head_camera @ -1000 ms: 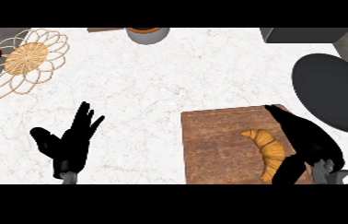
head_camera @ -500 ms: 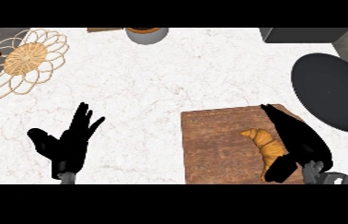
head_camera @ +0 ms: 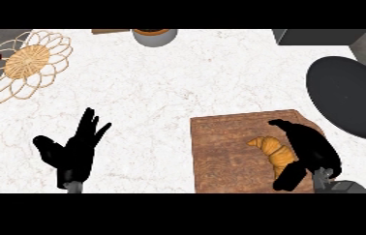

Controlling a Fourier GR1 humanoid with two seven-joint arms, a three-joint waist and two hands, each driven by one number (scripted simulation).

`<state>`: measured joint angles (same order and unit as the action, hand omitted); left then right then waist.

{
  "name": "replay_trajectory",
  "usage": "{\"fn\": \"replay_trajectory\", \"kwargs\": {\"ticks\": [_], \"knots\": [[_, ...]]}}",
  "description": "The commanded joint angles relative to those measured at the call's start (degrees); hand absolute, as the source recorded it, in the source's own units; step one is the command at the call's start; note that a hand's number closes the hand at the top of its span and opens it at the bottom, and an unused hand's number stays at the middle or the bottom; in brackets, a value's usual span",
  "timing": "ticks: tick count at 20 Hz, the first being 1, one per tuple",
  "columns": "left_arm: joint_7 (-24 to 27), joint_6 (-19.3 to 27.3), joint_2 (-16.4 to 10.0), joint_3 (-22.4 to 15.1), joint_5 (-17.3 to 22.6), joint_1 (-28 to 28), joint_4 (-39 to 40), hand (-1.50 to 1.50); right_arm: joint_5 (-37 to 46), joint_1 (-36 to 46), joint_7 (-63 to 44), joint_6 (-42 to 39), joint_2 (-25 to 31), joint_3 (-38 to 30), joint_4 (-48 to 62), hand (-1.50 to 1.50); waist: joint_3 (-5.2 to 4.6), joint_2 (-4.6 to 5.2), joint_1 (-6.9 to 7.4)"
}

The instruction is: Pick the croissant from the cutting board and place it in the pan

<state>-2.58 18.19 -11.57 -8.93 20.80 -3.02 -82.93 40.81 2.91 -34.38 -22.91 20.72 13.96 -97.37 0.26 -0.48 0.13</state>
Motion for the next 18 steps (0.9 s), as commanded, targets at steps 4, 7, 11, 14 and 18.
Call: {"fn": "replay_trajectory", "kwargs": {"ticks": [4, 7, 11, 14, 18], "knots": [[-1.18, -2.66, 0.30, 1.37, 0.25, -1.06, 1.46, 0.00, 4.91, 0.40, 13.08, 5.64, 1.27, 0.72, 6.06, 1.50, -0.25, 0.50, 0.02], [-1.12, -1.87, 1.31, 2.86, -0.76, 2.57, 6.01, 0.00, 6.92, 0.21, 12.90, 7.38, -0.73, 1.48, 5.72, 1.50, -0.26, 0.51, -0.18], [-0.02, -0.95, 2.40, 0.69, -2.50, -2.21, 1.83, 0.00, 8.67, -5.13, 18.32, 7.61, 1.71, 4.96, 1.29, 1.50, -0.26, 0.41, -0.30], [-1.31, -0.85, 2.29, 1.29, -2.17, 0.74, 3.81, 0.00, 10.22, -9.24, 22.83, 6.23, 4.24, 11.64, -7.07, 1.50, -0.29, 0.31, -1.13], [-3.34, -1.03, 0.72, 1.72, -2.16, -1.45, -0.53, 0.00, 12.14, -16.41, 29.07, 8.70, 9.94, 12.51, -10.55, 1.50, -0.25, 0.33, -0.71]]}}
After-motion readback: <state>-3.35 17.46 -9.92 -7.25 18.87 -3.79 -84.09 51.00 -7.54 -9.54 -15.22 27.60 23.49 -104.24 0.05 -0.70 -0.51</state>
